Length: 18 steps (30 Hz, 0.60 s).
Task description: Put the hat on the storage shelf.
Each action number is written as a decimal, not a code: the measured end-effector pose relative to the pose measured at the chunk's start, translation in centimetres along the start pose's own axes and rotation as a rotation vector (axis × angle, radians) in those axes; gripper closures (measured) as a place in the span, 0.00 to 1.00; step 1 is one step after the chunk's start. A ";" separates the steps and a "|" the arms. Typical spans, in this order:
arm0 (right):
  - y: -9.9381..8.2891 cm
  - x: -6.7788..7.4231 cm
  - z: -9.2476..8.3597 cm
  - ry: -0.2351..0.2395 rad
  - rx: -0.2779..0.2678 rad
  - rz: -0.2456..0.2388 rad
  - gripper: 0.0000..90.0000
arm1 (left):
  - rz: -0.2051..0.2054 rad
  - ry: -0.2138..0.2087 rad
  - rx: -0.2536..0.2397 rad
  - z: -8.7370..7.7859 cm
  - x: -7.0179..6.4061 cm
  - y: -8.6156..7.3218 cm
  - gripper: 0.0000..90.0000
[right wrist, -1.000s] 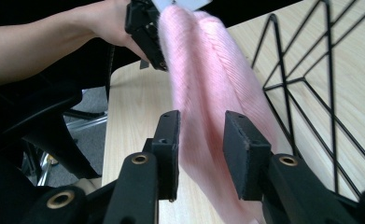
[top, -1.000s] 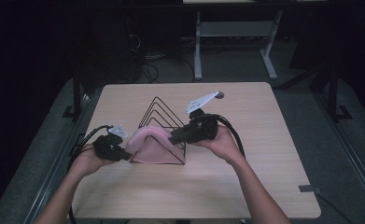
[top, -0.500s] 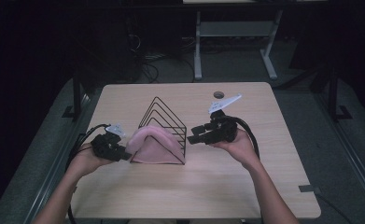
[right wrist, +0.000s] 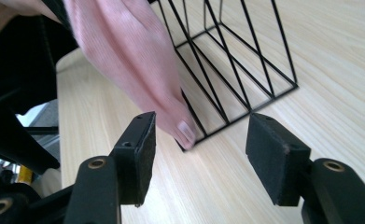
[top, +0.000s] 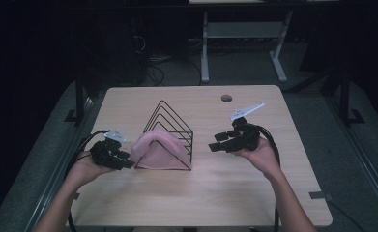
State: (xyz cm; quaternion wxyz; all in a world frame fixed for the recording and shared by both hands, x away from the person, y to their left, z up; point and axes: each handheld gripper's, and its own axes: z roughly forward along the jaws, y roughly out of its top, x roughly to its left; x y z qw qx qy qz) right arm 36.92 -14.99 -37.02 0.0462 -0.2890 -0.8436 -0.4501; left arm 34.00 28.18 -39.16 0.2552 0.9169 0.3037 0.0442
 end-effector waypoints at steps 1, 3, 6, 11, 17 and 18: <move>-0.2 -0.1 -0.1 -0.004 0.004 0.005 0.47 | 0.000 0.004 -0.004 0.0 0.0 -0.1 0.61; -0.5 -0.3 -0.3 -0.006 0.005 0.019 0.46 | -0.021 0.001 -0.014 0.1 -0.1 -0.2 0.59; -0.8 -0.4 -0.6 -0.013 0.006 0.026 0.46 | -0.014 0.001 -0.010 0.0 0.0 -0.3 0.57; -1.8 -0.9 -1.2 -0.034 0.012 0.040 0.44 | -0.029 0.003 -0.019 -0.1 0.0 -0.8 0.53; -3.1 -1.4 -1.8 -0.056 0.018 0.065 0.43 | -0.039 0.008 -0.021 0.0 0.0 -1.1 0.49; -3.3 -1.5 -1.9 -0.058 0.017 0.070 0.43 | -0.039 0.008 -0.021 0.0 0.0 -1.1 0.49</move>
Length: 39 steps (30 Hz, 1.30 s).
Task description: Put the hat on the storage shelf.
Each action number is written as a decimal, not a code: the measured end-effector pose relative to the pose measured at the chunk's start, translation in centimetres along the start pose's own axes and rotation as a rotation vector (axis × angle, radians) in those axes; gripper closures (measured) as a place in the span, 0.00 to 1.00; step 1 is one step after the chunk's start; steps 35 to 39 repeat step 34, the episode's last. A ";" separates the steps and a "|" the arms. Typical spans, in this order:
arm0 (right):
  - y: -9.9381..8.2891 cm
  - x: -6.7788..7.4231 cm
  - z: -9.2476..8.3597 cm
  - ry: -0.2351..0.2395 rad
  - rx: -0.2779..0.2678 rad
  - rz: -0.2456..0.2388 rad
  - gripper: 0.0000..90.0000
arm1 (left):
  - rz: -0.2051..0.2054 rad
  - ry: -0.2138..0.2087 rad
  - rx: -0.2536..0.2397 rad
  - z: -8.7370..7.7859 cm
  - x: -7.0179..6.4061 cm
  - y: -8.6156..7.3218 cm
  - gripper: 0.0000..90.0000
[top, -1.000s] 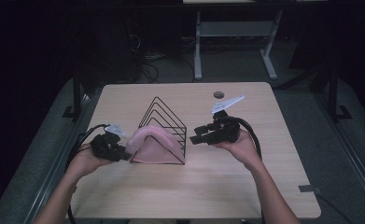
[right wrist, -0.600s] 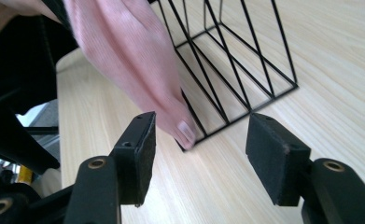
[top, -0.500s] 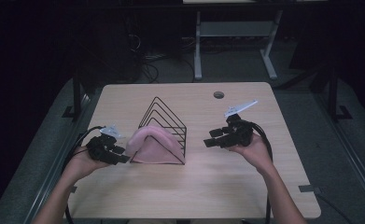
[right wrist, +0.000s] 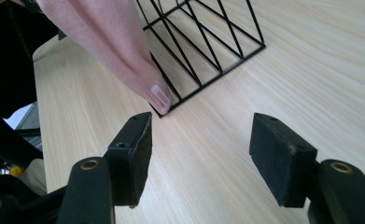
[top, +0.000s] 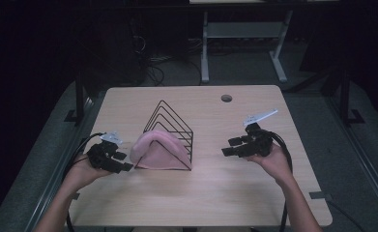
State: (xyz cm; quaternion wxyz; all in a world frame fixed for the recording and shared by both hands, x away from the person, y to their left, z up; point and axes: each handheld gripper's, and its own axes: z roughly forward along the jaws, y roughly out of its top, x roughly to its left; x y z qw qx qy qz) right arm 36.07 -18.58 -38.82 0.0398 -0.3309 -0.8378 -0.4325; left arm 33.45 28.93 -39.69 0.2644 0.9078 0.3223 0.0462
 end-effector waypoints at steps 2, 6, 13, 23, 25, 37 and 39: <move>-0.2 -0.1 -0.1 -0.003 -0.002 0.004 0.42 | -0.005 0.000 -0.005 0.0 0.0 -0.1 0.48; -1.3 -0.4 -0.6 -0.017 0.003 0.028 0.41 | -0.011 0.002 -0.009 0.1 -0.1 -0.3 0.46; -4.1 -0.9 -1.8 -0.048 -0.009 0.061 0.39 | -0.023 0.008 -0.017 0.2 -0.2 -1.1 0.41; -7.9 -1.1 -3.1 -0.070 -0.029 0.112 0.37 | -0.049 0.019 -0.063 -0.1 -0.5 -2.0 0.37; -8.9 -0.7 -3.4 -0.088 -0.024 0.112 0.37 | -0.054 0.023 -0.072 -0.2 -0.8 -2.4 0.37; -11.9 1.0 -3.5 -0.126 -0.037 0.107 0.32 | -0.092 0.048 -0.152 -0.2 -1.9 -3.6 0.35; -11.9 1.0 -3.5 -0.126 -0.037 0.107 0.32 | -0.092 0.048 -0.152 -0.2 -1.9 -3.6 0.35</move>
